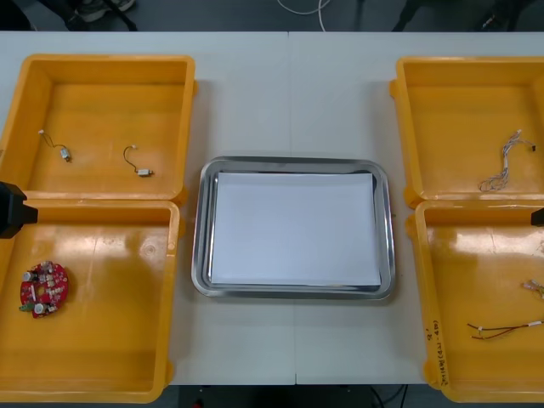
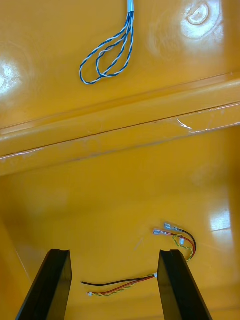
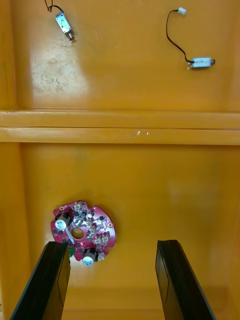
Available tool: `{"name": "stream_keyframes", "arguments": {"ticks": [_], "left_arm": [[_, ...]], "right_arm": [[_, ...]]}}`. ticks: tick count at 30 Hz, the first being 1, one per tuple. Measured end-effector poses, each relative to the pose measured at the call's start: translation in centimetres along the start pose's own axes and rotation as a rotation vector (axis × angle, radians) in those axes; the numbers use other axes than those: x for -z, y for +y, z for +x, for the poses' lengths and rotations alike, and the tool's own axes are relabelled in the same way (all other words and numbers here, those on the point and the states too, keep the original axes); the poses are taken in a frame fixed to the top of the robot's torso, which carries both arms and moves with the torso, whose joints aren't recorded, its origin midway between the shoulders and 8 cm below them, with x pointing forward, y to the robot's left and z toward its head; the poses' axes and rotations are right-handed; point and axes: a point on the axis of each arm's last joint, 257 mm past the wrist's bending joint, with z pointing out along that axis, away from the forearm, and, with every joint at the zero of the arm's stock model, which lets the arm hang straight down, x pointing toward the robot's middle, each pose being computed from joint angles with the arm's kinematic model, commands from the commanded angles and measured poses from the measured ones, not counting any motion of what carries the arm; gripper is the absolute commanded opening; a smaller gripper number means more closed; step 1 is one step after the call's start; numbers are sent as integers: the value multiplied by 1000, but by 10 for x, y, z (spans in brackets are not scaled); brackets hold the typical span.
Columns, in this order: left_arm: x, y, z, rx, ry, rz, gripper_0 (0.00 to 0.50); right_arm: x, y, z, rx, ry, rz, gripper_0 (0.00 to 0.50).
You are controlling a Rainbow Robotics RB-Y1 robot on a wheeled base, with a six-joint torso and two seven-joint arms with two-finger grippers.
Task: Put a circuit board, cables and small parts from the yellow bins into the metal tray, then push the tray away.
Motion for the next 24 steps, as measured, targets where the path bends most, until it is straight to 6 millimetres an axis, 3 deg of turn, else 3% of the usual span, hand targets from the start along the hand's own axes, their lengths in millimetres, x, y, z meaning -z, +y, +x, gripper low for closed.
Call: {"name": "stream_keyframes", "arguments": {"ticks": [24], "left_arm": [[0,0,0,0,0,0,500]], "right_arm": [[0,0,0,0,0,0,500]]}}
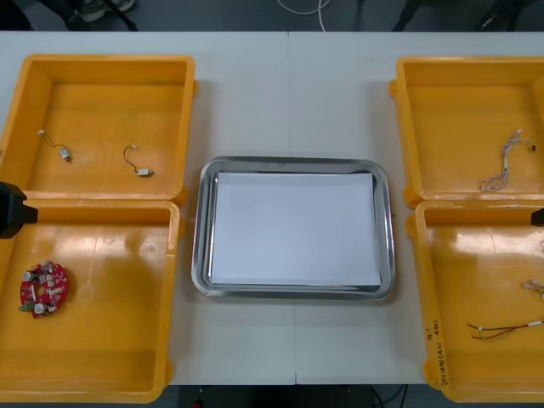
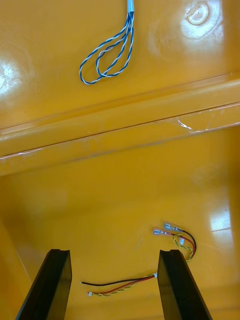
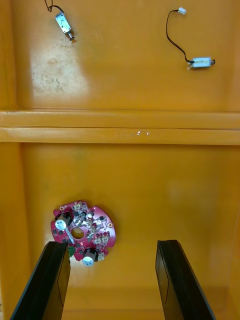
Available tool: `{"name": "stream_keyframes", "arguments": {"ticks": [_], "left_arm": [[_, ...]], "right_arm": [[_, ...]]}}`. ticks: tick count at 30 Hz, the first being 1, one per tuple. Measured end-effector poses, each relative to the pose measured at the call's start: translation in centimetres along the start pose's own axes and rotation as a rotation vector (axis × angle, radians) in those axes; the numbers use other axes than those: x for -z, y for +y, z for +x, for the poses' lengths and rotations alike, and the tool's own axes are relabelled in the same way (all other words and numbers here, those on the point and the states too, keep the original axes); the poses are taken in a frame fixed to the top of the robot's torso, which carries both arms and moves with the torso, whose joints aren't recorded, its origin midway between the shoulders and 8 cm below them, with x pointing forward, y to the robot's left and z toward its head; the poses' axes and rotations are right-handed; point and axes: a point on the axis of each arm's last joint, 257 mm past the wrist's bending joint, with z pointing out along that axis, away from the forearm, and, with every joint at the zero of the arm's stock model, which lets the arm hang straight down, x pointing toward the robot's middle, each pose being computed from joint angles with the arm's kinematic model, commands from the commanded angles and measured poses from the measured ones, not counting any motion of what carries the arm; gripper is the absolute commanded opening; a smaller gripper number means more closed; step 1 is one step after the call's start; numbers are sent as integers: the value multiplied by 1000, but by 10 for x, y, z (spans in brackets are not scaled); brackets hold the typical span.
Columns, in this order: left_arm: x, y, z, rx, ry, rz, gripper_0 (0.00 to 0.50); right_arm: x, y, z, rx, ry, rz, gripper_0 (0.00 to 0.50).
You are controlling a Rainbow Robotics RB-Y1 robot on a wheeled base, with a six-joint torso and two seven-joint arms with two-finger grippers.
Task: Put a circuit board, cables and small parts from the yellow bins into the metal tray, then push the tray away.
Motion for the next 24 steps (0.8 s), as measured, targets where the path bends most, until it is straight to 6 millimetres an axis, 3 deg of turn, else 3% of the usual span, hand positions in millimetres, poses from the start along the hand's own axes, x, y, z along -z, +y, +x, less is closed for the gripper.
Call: {"name": "stream_keyframes", "arguments": {"ticks": [24], "left_arm": [[0,0,0,0,0,0,500]], "right_arm": [[0,0,0,0,0,0,500]]}}
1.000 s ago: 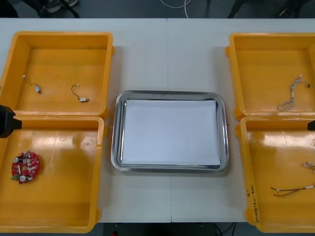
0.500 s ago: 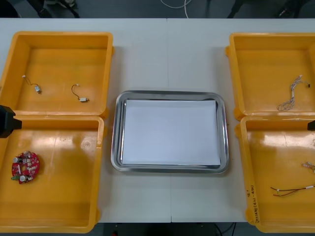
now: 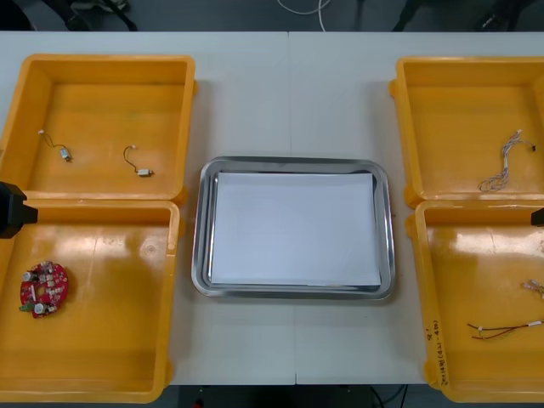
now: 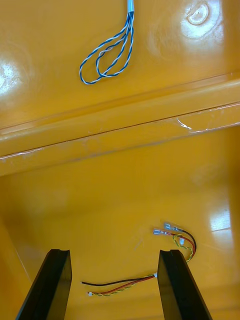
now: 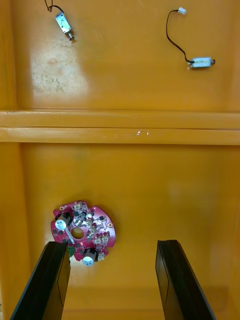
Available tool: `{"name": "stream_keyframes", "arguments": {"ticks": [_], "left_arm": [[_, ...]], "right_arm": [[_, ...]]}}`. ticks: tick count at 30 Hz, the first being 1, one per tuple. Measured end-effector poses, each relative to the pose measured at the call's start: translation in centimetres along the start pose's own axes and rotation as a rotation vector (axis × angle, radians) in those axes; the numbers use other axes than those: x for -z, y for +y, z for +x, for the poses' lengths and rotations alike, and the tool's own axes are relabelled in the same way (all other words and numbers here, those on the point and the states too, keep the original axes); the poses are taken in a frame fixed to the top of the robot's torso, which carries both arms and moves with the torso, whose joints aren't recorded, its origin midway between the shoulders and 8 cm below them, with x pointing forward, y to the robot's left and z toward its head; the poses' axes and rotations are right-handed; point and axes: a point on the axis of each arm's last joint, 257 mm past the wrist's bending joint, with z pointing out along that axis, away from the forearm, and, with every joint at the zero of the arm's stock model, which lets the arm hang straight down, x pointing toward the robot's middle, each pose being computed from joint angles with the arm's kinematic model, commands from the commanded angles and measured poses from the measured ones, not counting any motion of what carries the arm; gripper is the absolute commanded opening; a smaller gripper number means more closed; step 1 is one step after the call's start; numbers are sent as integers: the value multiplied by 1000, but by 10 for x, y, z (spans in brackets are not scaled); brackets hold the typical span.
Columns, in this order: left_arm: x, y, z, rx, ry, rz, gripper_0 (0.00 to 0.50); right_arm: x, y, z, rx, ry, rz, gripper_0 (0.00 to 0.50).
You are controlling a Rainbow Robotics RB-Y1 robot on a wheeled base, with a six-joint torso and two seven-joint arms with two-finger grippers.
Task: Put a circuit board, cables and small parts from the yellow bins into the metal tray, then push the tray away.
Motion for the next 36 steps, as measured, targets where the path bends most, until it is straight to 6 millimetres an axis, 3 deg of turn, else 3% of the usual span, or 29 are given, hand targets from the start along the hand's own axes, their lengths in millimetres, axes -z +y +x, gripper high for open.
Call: {"name": "stream_keyframes", "arguments": {"ticks": [36], "left_arm": [[0,0,0,0,0,0,500]], "right_arm": [[0,0,0,0,0,0,500]]}}
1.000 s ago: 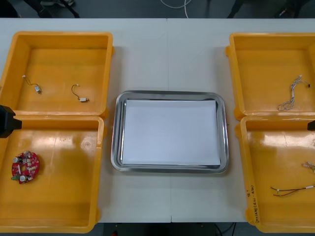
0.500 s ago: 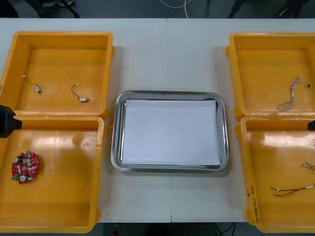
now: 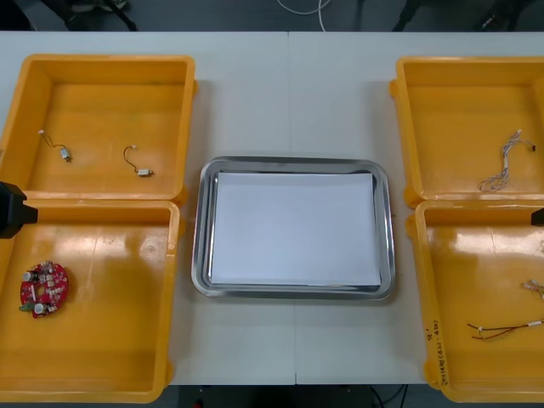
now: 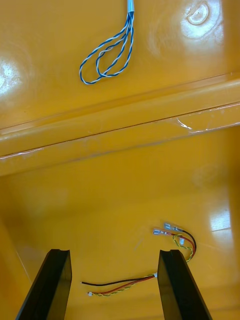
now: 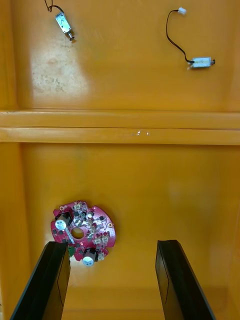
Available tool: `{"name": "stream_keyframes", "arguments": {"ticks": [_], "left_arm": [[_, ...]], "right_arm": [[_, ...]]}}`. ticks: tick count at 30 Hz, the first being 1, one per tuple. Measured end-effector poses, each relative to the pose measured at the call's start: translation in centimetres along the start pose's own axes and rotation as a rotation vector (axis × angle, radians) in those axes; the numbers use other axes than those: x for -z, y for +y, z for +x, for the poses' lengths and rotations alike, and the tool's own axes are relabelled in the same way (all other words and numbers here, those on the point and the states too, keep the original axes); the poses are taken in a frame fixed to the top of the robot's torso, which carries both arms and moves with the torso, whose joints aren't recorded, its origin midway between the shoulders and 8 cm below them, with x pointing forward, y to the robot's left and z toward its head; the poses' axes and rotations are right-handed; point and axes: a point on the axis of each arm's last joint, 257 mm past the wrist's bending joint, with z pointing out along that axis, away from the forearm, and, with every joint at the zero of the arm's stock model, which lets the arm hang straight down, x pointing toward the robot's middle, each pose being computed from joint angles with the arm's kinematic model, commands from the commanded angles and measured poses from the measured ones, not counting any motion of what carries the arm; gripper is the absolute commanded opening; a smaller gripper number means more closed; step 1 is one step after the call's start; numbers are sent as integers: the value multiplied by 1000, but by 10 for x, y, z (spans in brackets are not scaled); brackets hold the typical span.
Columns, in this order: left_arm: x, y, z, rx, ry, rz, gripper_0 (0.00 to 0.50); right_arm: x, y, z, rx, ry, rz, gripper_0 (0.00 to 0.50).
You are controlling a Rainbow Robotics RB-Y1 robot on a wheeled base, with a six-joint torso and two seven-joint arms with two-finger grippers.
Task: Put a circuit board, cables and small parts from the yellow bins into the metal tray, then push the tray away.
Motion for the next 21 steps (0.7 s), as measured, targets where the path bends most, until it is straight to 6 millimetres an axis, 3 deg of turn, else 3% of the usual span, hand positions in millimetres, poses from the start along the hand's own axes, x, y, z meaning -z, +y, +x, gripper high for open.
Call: {"name": "stream_keyframes", "arguments": {"ticks": [21], "left_arm": [[0,0,0,0,0,0,500]], "right_arm": [[0,0,0,0,0,0,500]]}}
